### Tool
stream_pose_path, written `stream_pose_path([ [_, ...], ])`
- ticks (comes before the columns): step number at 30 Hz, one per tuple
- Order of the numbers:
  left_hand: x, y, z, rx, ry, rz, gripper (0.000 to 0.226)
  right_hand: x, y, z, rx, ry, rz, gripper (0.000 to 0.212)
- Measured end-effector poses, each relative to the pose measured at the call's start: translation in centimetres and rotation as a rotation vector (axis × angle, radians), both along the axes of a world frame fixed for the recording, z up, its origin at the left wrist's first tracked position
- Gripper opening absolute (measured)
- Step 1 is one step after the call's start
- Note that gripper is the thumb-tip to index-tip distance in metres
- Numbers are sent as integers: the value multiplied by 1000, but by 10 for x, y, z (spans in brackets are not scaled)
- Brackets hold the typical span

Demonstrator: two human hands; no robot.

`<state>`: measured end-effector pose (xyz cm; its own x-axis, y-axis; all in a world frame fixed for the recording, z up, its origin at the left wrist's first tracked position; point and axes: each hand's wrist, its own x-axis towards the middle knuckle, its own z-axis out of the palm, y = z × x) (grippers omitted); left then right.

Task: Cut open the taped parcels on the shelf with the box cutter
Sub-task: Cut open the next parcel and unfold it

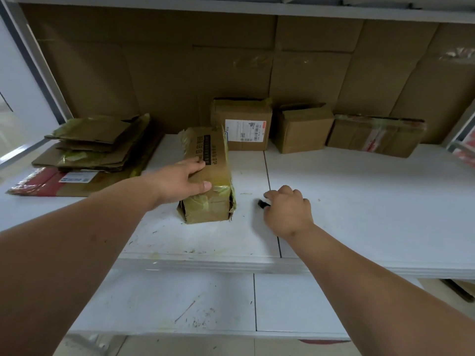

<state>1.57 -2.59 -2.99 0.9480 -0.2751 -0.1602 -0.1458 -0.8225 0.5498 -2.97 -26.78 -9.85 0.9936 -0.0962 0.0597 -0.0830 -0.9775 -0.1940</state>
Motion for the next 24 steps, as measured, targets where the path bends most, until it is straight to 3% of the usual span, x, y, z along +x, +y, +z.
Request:
stream_pose_path([
  [5, 2, 1, -6, -203, 63, 135, 47, 8, 31, 15, 501, 65, 198, 53],
  [11, 1, 3, -10, -248, 127, 289, 73, 15, 46, 21, 743, 81, 330, 61],
  [15, 1, 9, -12, -238, 211, 372, 71, 19, 51, 21, 802, 83, 343, 67],
  [20, 1, 14, -13, -399, 274, 422, 52, 16, 54, 17, 786, 46, 340, 65],
  [24, 3, 11, -11, -460, 237, 462, 56, 13, 56, 15, 761, 24, 350, 63],
])
